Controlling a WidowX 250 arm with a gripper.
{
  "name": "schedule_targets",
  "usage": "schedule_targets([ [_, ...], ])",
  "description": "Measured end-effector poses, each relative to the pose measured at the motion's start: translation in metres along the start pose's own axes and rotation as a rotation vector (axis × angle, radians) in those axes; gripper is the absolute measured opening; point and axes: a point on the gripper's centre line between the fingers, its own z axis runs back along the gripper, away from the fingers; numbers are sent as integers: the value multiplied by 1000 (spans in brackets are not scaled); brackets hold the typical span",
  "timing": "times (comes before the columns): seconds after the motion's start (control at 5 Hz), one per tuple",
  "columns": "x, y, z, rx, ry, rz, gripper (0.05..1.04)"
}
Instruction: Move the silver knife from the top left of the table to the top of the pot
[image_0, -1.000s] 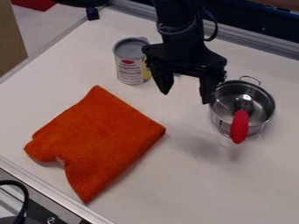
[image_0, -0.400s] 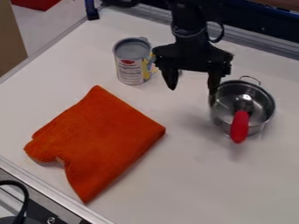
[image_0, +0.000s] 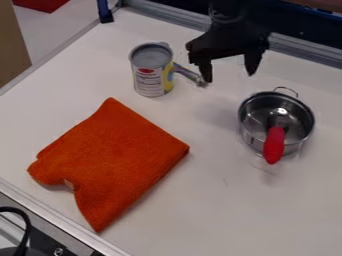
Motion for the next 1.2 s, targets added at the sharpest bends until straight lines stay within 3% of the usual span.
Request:
schedule_targets([
  [0.2,24,-4,-11,33,-15,149,1001],
  [0.6,48,3,-29,127,28,393,1001],
  [0.8,51,13,-35,190,57,411,1001],
  [1.0,54,17,-37,207,27,445,1001],
  [1.2,54,24,-51,266,24,481,1001],
])
